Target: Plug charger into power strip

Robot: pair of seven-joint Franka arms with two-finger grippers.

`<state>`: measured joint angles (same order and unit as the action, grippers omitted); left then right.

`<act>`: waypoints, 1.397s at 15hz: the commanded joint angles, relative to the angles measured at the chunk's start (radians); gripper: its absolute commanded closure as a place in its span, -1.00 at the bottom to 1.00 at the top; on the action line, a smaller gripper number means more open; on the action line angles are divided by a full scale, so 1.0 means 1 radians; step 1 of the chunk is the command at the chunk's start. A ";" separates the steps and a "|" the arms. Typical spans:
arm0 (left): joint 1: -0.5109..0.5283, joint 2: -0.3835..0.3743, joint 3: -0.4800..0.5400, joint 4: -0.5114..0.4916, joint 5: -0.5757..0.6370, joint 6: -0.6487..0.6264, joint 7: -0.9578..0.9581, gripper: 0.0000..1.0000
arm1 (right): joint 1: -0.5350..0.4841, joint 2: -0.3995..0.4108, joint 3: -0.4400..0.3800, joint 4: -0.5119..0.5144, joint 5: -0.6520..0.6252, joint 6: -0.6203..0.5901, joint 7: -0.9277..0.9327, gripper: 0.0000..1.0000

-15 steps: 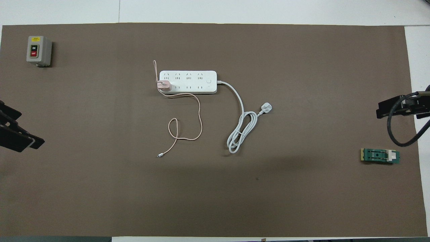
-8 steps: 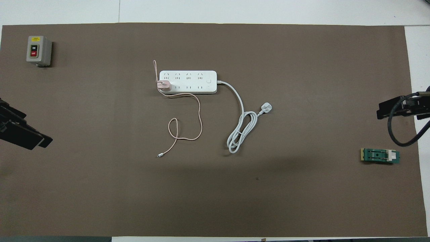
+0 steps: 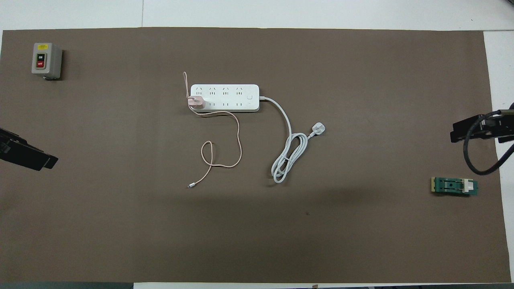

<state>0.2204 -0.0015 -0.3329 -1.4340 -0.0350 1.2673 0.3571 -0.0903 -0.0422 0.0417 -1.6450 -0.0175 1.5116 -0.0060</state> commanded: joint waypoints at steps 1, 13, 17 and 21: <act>0.066 -0.098 0.002 -0.162 0.017 0.113 -0.183 -1.00 | -0.017 -0.015 0.009 -0.009 -0.009 -0.008 -0.014 -1.00; 0.096 -0.123 0.011 -0.230 0.021 0.147 -0.377 -1.00 | -0.005 -0.018 0.014 -0.012 -0.002 -0.001 -0.020 -1.00; -0.097 -0.011 0.196 -0.146 0.056 0.155 -0.372 -1.00 | -0.006 -0.018 0.012 -0.003 -0.002 0.001 -0.022 -1.00; -0.196 0.017 0.282 -0.122 0.058 0.159 -0.372 -1.00 | -0.013 -0.019 0.012 -0.001 -0.002 0.001 -0.023 -1.00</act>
<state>0.0800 -0.0040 -0.0833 -1.5910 0.0090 1.4280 -0.0113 -0.0872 -0.0480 0.0468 -1.6434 -0.0175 1.5118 -0.0060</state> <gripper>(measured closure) 0.000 0.000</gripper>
